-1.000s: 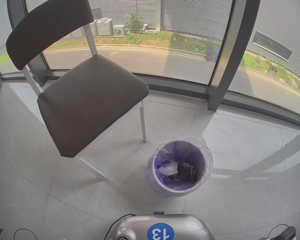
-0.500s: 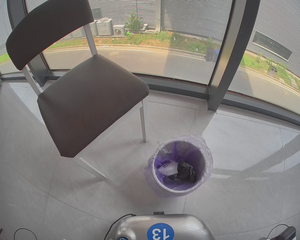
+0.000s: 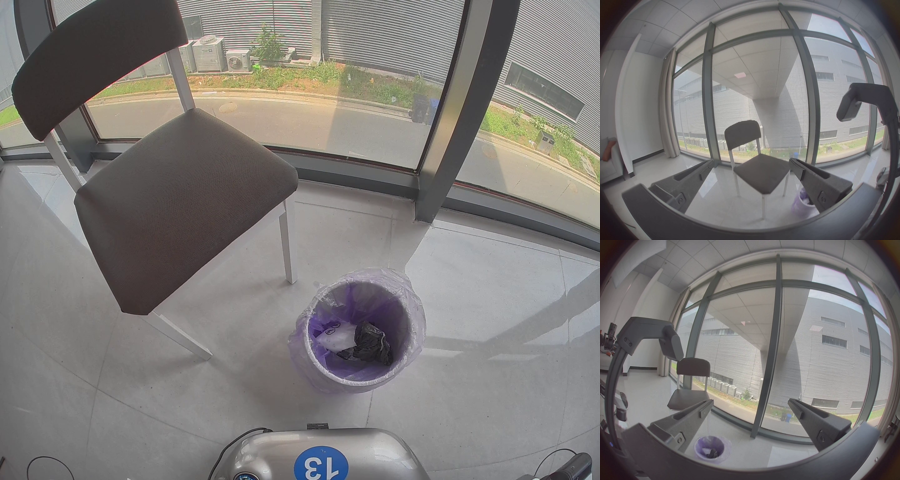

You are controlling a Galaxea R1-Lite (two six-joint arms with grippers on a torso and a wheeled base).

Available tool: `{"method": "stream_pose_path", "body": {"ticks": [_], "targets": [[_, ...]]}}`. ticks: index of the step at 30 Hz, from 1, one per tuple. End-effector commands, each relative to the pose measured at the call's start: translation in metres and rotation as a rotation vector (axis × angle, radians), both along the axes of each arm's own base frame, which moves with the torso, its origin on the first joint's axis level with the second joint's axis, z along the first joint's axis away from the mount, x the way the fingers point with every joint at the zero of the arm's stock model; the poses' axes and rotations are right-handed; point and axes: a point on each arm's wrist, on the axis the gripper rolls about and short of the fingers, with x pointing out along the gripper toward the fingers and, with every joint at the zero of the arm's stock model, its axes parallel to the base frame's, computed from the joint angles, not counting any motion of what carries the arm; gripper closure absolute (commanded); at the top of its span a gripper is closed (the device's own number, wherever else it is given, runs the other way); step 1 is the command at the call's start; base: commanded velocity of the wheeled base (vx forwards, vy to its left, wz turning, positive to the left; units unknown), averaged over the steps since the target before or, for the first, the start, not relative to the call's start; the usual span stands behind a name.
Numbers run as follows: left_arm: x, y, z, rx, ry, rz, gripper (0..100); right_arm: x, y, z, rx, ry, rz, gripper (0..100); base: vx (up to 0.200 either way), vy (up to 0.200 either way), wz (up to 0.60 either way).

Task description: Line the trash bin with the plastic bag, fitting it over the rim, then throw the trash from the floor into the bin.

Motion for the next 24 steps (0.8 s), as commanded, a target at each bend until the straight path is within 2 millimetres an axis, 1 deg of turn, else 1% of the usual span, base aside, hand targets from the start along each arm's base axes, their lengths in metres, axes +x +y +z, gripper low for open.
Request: {"method": "stream_pose_path", "body": {"ticks": [1, 2, 3, 4, 5, 8, 10, 11, 12, 13, 14, 18, 21, 22, 24], "targets": [[0.073, 0.000, -0.037, -0.010, 0.009, -0.019, 0, 0.052, 0.000, -0.030, 0.051, -0.036, 0.034, 0, 0.000, 0.000, 0.00], [0.073, 0.000, -0.037, -0.010, 0.009, -0.019, 0, 0.052, 0.000, -0.030, 0.051, -0.036, 0.034, 0, 0.000, 0.000, 0.00], [0.089, 0.000, -0.051, -0.006, 0.023, -0.016, 0, 0.061, 0.000, -0.037, 0.081, -0.049, 0.054, 0, 0.000, 0.000, 0.00], [0.097, -0.001, -0.060, -0.007, 0.034, -0.016, 0, 0.067, 0.000, -0.042, 0.100, -0.051, 0.056, 0, 0.000, 0.000, 0.00], [0.099, -0.001, -0.062, -0.007, 0.038, -0.016, 0, 0.068, 0.000, -0.044, 0.103, -0.051, 0.054, 0, 0.000, 0.000, 0.00], [0.113, 0.000, -0.081, -0.016, 0.092, -0.012, 0, 0.079, 0.000, -0.056, 0.109, -0.039, 0.055, 0, 0.000, 0.000, 0.00], [0.114, 0.000, -0.084, -0.019, 0.101, -0.013, 0, 0.080, 0.000, -0.057, 0.108, -0.036, 0.055, 0, 0.000, 0.000, 0.00], [0.118, 0.000, -0.089, -0.023, 0.122, -0.011, 0, 0.083, 0.000, -0.061, 0.107, -0.026, 0.056, 0, 0.000, 0.000, 0.00], [0.123, 0.000, -0.098, -0.036, 0.157, -0.006, 0, 0.087, 0.000, -0.066, 0.100, -0.009, 0.060, 0, 0.000, 0.000, 0.00], [0.124, 0.000, -0.100, -0.041, 0.163, -0.006, 0, 0.087, 0.000, -0.067, 0.100, -0.004, 0.060, 0, 0.000, 0.000, 0.00], [0.128, 0.000, -0.108, -0.072, 0.181, -0.001, 0, 0.090, 0.000, -0.070, 0.096, 0.011, 0.060, 0, 0.000, 0.000, 0.00], [0.134, 0.000, -0.121, -0.093, 0.209, 0.008, 0, 0.091, 0.000, -0.073, 0.094, 0.022, 0.062, 0, 0.000, 0.000, 0.00], [0.141, 0.001, -0.138, -0.094, 0.244, 0.034, 0, 0.095, 0.000, -0.078, 0.102, 0.039, 0.058, 0, 0.000, 0.000, 0.00], [0.141, 0.001, -0.138, -0.094, 0.244, 0.034, 0, 0.095, 0.000, -0.078, 0.102, 0.039, 0.058, 0, 0.000, 0.000, 0.00], [0.142, 0.001, -0.145, -0.106, 0.310, 0.035, 0, 0.099, 0.000, -0.085, 0.103, 0.053, 0.049, 0, 0.000, 0.000, 0.00]]}}
